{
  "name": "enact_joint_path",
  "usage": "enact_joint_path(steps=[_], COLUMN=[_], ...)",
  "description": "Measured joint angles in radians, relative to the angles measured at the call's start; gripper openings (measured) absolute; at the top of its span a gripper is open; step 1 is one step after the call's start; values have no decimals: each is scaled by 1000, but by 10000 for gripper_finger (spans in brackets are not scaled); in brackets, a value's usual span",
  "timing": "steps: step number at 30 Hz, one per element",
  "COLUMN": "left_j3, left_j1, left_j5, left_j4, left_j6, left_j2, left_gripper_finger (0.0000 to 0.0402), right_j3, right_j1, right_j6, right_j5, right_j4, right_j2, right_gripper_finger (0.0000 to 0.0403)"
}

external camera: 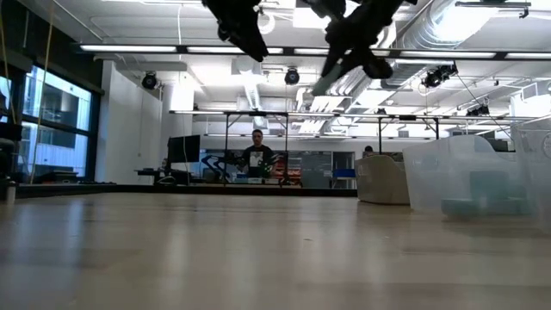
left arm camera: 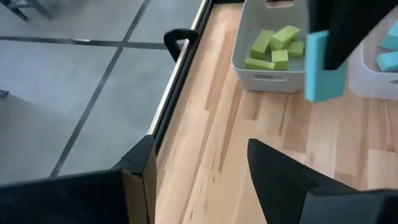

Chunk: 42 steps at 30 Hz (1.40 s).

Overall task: Sort & place blocks by color
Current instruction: Put the light blue block into the top transparent bin

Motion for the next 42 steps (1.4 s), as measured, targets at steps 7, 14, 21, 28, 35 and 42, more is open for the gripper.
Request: enact_joint_path(steps=[7, 14, 21, 28, 35, 42], left_j3=[0, 0, 0, 0, 0, 0], left_j1=[0, 0, 0, 0, 0, 0], left_j5=[-3, -1, 0, 9, 11, 11], left_j4=[-38, -87, -234, -265, -268, -268], left_j6=[0, 0, -29, -86, -204, -334], left_j2=[-46, -71, -72, -72, -72, -72], left_gripper_finger=[168, 168, 168, 168, 168, 168], right_j3=[0, 1, 2, -10, -128, -237], right_j1=[130, 282, 434, 520, 520, 517], right_j6=[111, 313, 569, 679, 609, 463], right_j5=[127, 200, 289, 314, 299, 352], right_j4=[-210, -333, -482, -596, -577, -486], right_j2=[0, -3, -35, -40, -37, -37], right_gripper_finger=[38, 39, 38, 38, 38, 43])
